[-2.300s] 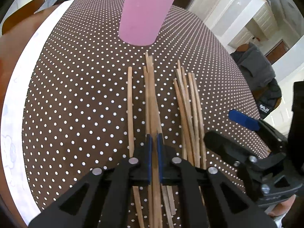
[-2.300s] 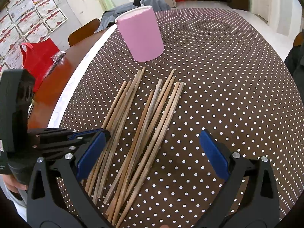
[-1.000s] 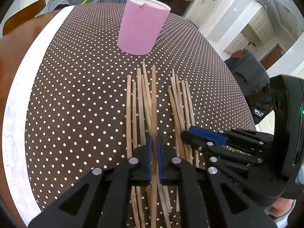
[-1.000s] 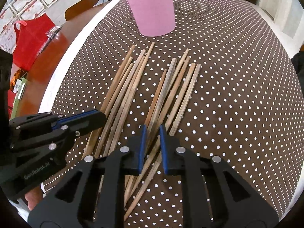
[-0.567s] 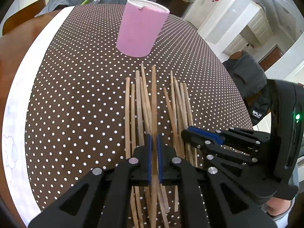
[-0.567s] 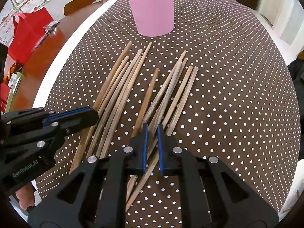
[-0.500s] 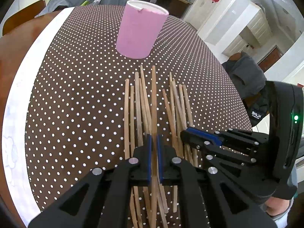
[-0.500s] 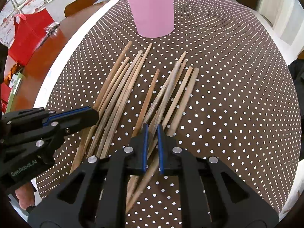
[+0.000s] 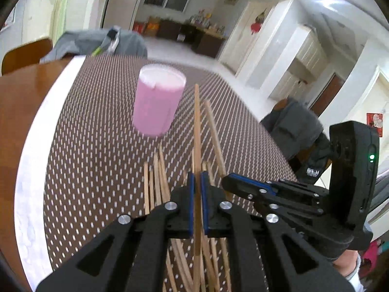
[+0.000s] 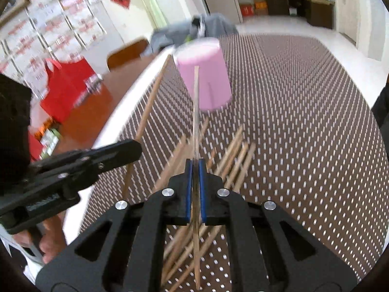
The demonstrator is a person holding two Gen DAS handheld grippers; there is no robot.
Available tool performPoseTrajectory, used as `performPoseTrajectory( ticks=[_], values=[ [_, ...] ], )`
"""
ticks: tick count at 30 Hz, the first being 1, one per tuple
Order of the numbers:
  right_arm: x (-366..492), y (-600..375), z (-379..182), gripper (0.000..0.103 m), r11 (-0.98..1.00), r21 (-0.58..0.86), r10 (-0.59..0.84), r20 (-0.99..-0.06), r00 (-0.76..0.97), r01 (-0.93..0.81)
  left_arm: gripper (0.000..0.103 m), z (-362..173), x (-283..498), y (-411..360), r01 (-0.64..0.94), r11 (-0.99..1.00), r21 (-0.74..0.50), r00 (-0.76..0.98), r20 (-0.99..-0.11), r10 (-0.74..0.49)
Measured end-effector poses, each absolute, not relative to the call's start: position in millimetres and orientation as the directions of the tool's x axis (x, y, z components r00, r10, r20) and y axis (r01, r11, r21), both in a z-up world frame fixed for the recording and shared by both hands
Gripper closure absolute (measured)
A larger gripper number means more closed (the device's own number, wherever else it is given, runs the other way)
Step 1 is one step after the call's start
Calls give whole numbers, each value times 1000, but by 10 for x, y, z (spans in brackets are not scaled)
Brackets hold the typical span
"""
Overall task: Organize utensils
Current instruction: 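Lift both held chopsticks upright and carry them above the pink cup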
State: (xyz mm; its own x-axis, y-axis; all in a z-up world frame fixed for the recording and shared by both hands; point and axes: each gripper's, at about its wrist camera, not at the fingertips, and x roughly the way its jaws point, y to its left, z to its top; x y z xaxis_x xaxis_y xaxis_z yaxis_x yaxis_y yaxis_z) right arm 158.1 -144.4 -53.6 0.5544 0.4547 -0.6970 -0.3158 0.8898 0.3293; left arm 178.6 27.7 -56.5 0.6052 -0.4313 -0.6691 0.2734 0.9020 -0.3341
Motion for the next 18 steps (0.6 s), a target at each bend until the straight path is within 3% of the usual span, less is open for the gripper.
performPoseTrajectory(
  ticks=[9,18],
  values=[
    [1816,-1435,121,97,858,337,512,-499,700,-387,97,-44,2014,283,328,903,-278,790,-443,-424],
    [2324,-1351,545,97,866,303,494,-393,776,-398,97,110,2691,403,258,913,-316,906,-249,-342]
  ],
)
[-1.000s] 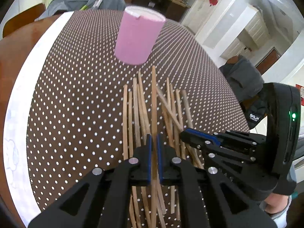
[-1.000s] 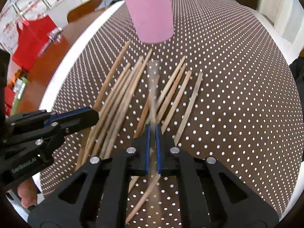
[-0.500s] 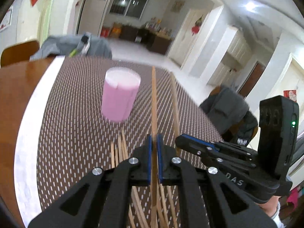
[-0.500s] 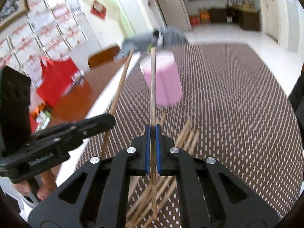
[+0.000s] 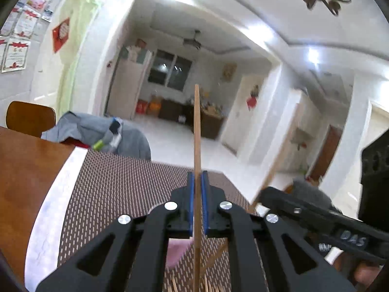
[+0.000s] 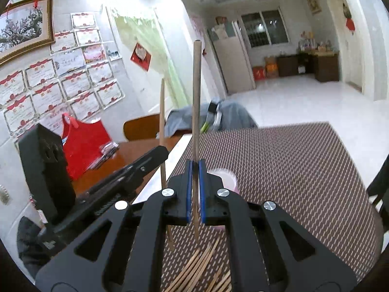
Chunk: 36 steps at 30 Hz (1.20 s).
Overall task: Organize utensils
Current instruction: 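Lift both held chopsticks upright and carry them above the pink cup, then lower the chopstick into the cup and open the left gripper while the right gripper releases its chopstick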
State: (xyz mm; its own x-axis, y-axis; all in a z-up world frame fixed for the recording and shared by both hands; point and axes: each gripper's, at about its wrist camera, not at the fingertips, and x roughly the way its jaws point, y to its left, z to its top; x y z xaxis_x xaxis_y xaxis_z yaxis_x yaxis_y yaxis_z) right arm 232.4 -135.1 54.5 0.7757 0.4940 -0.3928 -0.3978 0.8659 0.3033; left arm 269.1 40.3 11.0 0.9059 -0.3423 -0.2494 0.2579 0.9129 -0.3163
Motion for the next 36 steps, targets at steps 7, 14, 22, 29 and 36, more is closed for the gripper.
performPoseTrajectory(
  ticks=[7,14,22,29,36],
  values=[
    [2575,-1339,732,97,857,313,500,-322,803,-409,97,137,2974,375,222,931,-289,952,-142,-271],
    [2724,-1280,738,97,886,270,450,-297,842,-378,97,46,3118,313,154,950,-271,980,-81,-182],
    [2837,-1169,452,97,901,250,425,-347,836,-354,97,-160,3221,273,130,961,-246,978,-129,-166],
    [2862,-1169,249,97,904,261,419,-381,824,-339,91,-243,3169,282,135,965,-224,965,-190,-179],
    [2815,-1206,167,97,910,267,401,-380,833,-317,76,-187,2983,358,105,976,-191,967,-210,-145]
  ],
)
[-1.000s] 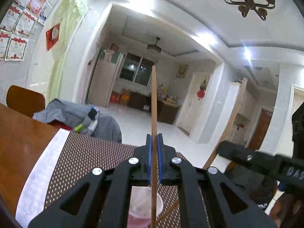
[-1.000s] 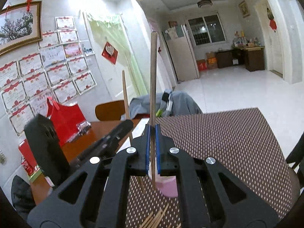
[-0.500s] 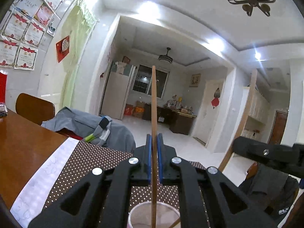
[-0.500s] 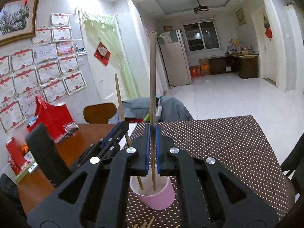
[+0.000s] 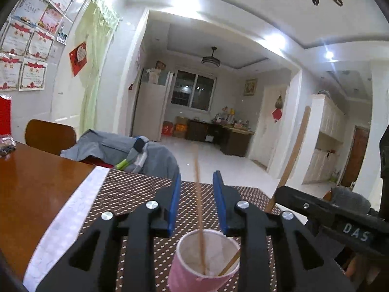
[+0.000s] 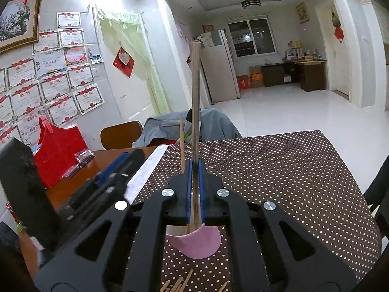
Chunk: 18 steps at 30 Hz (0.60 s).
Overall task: Organize utensils
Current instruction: 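Lower the chopstick into the cup and open the left gripper while the right gripper releases its chopstick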
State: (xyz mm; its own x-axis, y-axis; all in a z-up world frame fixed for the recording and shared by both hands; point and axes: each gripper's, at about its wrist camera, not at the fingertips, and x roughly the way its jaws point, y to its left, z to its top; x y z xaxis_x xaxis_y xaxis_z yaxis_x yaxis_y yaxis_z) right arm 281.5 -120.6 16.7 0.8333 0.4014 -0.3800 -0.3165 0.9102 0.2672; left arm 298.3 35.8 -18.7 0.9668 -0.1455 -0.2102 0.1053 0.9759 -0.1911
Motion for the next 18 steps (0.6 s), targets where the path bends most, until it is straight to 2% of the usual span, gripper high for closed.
performPoseTrajectory(
  ticks=[5,18],
  values=[
    [2797,-1174,120,97,915,260,392,-389,834,-308,68,-135,2868,401,69,984,-162,968,-226,-105],
    [2706,-1147,138,96,933,235,348,-399,849,-272,61,-41,2658,412,28,995,-97,968,-244,-51]
  ],
)
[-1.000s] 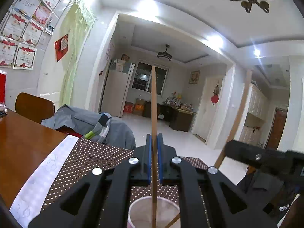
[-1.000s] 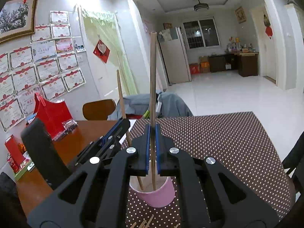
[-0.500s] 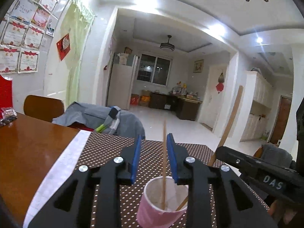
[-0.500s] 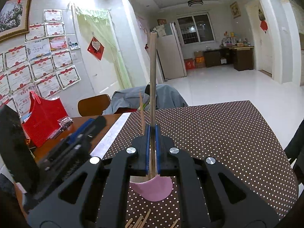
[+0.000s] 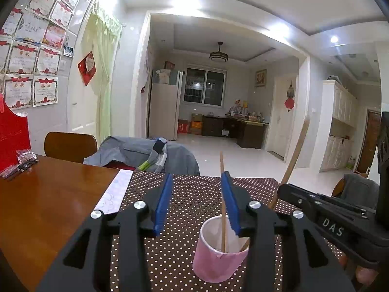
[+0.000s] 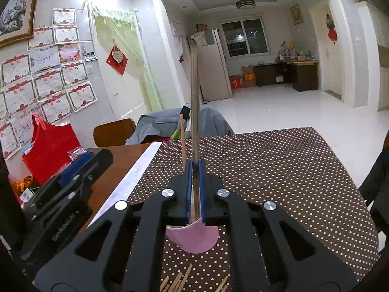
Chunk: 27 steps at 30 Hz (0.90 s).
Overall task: Organize utensils
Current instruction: 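Lower the chopstick into the cup and open the left gripper while the right gripper releases its chopstick, then move both open grippers back down to the chopstick pile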
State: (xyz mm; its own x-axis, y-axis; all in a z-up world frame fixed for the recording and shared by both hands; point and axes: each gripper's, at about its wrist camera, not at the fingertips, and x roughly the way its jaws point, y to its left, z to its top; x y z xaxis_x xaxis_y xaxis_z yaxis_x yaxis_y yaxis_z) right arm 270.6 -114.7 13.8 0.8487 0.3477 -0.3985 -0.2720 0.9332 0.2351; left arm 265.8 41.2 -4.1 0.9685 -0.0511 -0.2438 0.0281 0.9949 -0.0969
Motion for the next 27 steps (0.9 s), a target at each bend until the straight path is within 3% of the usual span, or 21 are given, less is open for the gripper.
performPoseTrajectory(
  ticks=[6,10,20,27],
  values=[
    [2613,-1168,190,92,942,215,325,-405,855,-256,60,-1,2538,488,20,994,-109,966,-256,-48],
    [2485,-1235,243,79,947,212,311,-403,861,-243,60,40,2411,514,14,995,-101,964,-264,-41],
    [2029,-1420,226,79,953,212,289,-438,851,-215,60,-23,2020,582,21,995,-95,935,-352,-54],
    [1745,-1511,-52,78,954,225,288,-524,802,-196,60,-302,1877,538,75,995,-63,825,-556,-97]
  ],
)
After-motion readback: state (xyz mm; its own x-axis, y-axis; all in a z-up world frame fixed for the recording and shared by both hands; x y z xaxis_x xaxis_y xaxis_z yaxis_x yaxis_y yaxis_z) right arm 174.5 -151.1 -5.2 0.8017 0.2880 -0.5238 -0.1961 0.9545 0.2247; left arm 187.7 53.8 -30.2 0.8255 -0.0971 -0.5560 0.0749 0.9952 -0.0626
